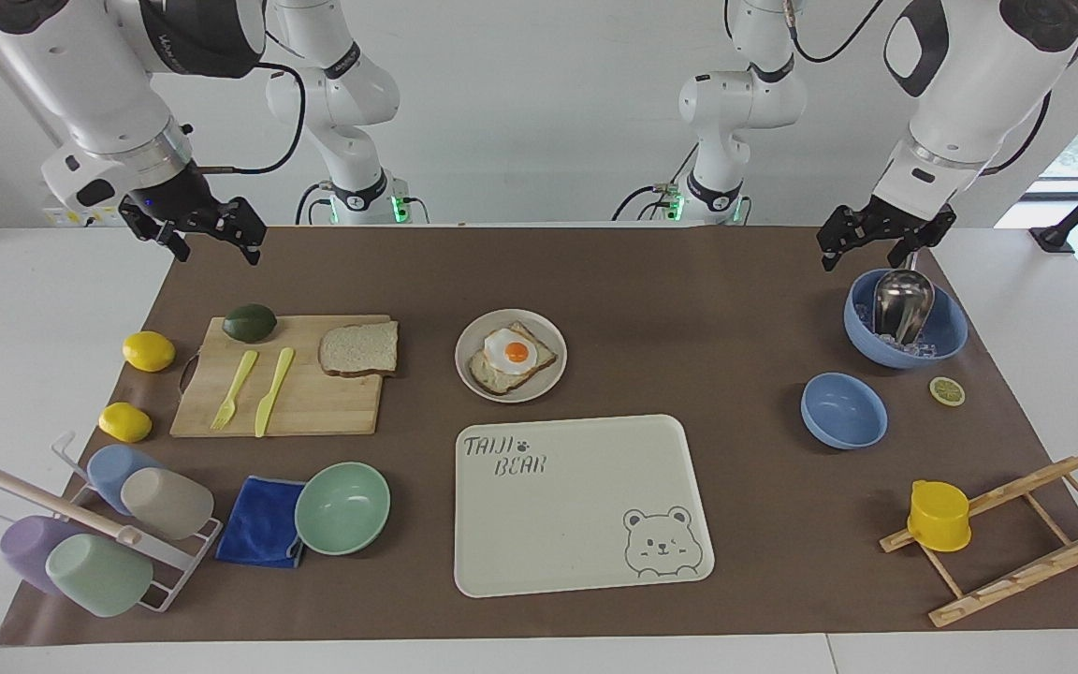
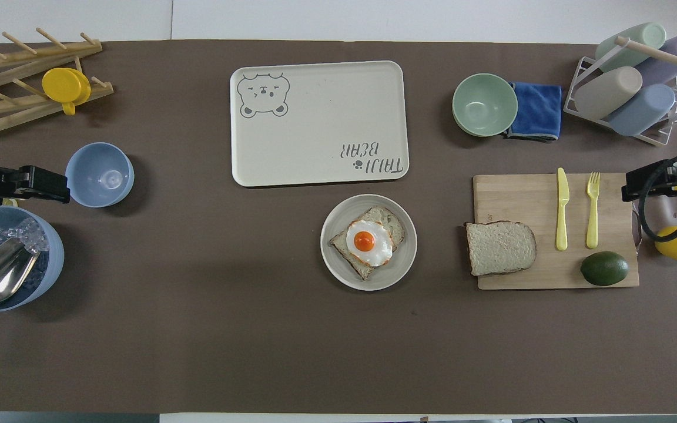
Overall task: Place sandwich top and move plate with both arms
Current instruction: 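Reach the right gripper toward the bread slice on the cutting board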
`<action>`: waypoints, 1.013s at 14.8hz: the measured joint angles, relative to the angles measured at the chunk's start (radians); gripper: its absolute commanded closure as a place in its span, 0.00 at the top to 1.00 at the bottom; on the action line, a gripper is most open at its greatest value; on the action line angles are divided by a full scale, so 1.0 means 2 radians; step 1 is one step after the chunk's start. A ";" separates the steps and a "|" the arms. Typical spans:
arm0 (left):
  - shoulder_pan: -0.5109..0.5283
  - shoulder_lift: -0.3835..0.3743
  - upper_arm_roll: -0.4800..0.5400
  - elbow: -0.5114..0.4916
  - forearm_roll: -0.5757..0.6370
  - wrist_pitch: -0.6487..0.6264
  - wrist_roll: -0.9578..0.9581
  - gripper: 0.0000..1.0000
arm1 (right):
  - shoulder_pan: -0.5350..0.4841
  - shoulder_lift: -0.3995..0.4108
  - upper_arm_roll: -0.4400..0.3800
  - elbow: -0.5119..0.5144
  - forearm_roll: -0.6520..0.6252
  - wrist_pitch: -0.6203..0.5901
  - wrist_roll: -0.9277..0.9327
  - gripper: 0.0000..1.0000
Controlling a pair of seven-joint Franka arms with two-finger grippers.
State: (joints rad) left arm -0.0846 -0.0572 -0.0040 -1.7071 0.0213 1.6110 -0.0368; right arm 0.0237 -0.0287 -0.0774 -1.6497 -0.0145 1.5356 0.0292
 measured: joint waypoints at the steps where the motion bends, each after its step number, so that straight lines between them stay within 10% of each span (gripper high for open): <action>1: 0.000 0.000 0.000 0.000 0.000 0.000 0.000 1.00 | 0.000 0.000 0.000 0.000 0.000 0.000 0.000 1.00; 15: 0.000 0.000 0.000 0.000 0.000 0.000 0.000 1.00 | 0.020 0.001 0.002 -0.010 -0.016 -0.002 -0.021 1.00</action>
State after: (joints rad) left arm -0.0846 -0.0572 -0.0040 -1.7071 0.0213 1.6110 -0.0368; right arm 0.0644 -0.0272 -0.0728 -1.6699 -0.0460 1.5318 -0.0130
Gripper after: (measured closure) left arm 0.000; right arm 0.000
